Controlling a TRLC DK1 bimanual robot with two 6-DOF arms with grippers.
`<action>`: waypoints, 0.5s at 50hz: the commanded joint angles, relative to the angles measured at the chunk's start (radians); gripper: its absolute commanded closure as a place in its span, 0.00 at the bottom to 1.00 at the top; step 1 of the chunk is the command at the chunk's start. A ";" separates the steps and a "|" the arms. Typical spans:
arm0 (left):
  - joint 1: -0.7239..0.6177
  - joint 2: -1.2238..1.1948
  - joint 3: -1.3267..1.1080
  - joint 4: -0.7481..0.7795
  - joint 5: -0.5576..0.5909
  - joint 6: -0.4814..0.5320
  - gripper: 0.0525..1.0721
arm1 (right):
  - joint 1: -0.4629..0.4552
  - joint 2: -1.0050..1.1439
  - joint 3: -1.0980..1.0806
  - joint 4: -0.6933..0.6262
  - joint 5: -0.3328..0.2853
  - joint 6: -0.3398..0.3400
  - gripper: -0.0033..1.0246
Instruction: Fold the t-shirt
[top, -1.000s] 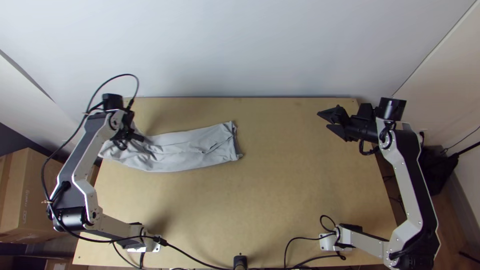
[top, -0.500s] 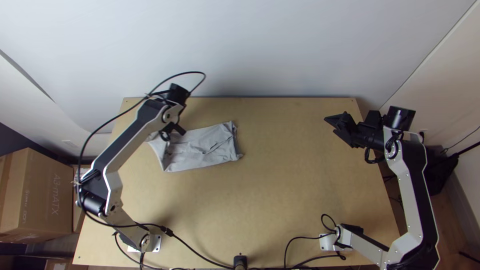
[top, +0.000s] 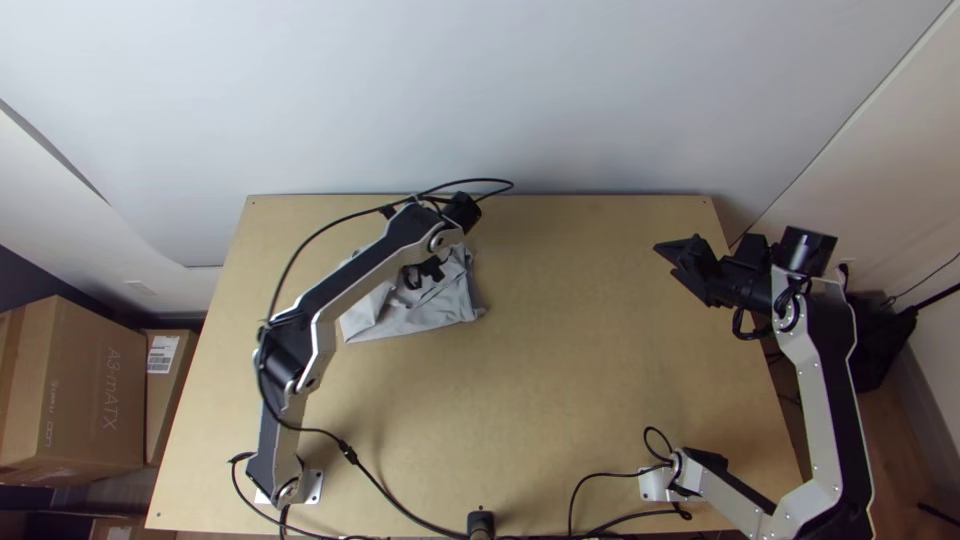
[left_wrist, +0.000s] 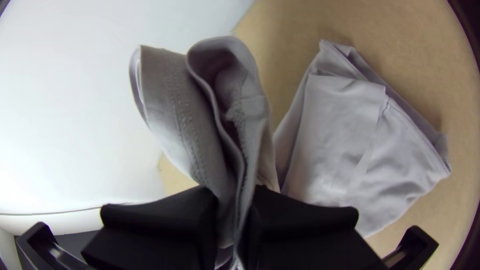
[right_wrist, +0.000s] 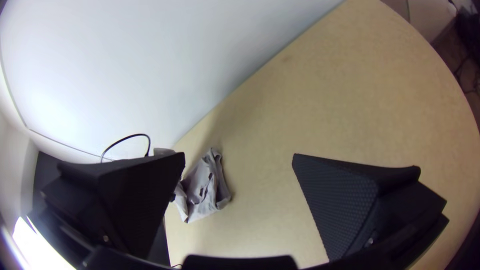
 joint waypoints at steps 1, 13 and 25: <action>-0.039 0.115 0.117 -0.070 -0.024 -0.086 0.98 | -0.008 -0.037 -0.037 -0.007 -0.010 -0.013 0.04; -0.160 0.221 0.226 0.066 0.042 -0.079 0.04 | 0.032 -0.110 -0.147 -0.010 -0.013 -0.012 0.04; -0.201 0.188 0.230 0.140 0.147 -0.109 0.04 | 0.075 -0.106 -0.218 0.026 -0.013 -0.007 0.04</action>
